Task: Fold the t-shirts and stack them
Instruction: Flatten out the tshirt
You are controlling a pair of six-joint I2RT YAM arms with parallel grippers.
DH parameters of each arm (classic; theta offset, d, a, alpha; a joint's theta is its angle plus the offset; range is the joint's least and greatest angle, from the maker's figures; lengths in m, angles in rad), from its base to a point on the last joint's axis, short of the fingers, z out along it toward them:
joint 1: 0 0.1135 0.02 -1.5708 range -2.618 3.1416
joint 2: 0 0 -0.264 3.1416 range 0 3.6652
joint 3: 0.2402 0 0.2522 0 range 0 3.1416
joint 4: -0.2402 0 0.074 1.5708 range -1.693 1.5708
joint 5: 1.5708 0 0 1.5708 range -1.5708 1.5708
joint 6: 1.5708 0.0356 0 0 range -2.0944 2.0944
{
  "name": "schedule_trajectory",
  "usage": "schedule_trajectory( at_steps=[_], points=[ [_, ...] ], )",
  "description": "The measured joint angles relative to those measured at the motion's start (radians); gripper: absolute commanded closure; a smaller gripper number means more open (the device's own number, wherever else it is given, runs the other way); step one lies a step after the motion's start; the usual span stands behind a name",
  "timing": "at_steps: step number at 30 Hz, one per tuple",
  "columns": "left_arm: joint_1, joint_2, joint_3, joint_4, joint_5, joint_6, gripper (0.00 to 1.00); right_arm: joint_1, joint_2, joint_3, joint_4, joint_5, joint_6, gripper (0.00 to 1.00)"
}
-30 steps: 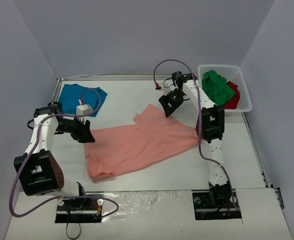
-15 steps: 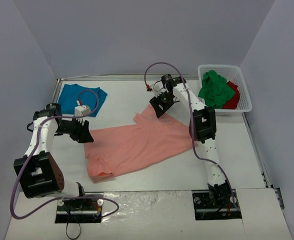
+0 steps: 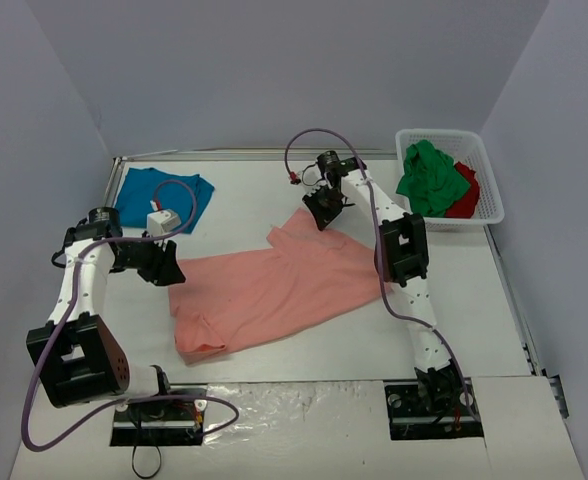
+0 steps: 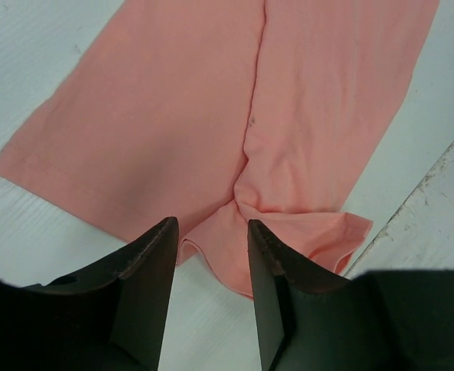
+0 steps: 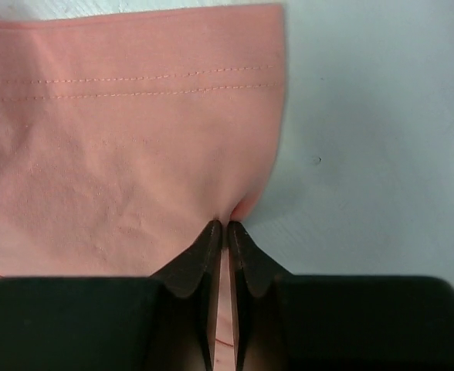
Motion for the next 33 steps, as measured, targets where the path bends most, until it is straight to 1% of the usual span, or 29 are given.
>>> schedule_trajectory(
  at_steps=[1, 8, 13, 17, 19, 22, 25, 28, 29, 31, 32, 33],
  points=[
    [0.0, 0.0, 0.0, 0.002, 0.0, 0.0, 0.6, 0.005, -0.002, -0.005, 0.006, 0.006, 0.0, 1.0],
    [0.0, 0.0, 0.0, 0.005, 0.0, 0.0, 0.61, 0.026, -0.011, -0.019, 0.017, 0.038, 0.001, 1.0],
    [0.0, 0.0, -0.005, 0.012, 0.001, -0.001, 0.64, 0.04, -0.026, -0.034, 0.013, 0.055, 0.005, 1.0],
    [0.0, -0.002, -0.014, 0.016, 0.001, -0.008, 0.64, 0.067, -0.098, -0.099, -0.009, 0.068, 0.009, 1.0],
    [0.0, -0.005, -0.015, 0.02, 0.001, -0.015, 0.64, 0.08, -0.175, -0.145, -0.023, 0.068, 0.009, 1.0],
    [0.001, -0.013, -0.015, 0.025, 0.001, -0.019, 0.64, 0.095, -0.345, -0.213, -0.041, 0.063, 0.008, 1.0],
    [0.001, -0.025, -0.015, 0.028, 0.002, -0.023, 0.65, 0.105, -0.557, -0.292, -0.061, 0.051, -0.001, 1.0],
    [0.001, -0.034, -0.015, 0.029, 0.005, -0.024, 0.66, 0.105, -0.739, -0.343, -0.132, 0.02, -0.035, 1.0],
    [0.001, -0.037, -0.015, 0.029, 0.006, -0.024, 0.69, 0.105, -0.794, -0.369, -0.159, 0.009, -0.049, 1.0],
    [0.001, -0.042, -0.015, 0.03, 0.009, -0.026, 0.7, 0.113, -0.888, -0.442, -0.209, -0.003, -0.077, 1.0],
    [0.001, -0.044, -0.015, 0.03, 0.01, -0.025, 0.7, 0.119, -0.932, -0.505, -0.212, -0.003, -0.095, 0.97],
    [0.002, -0.045, -0.015, 0.03, 0.01, -0.025, 0.73, 0.129, -0.972, -0.568, -0.233, -0.003, -0.113, 0.87]
  ],
)
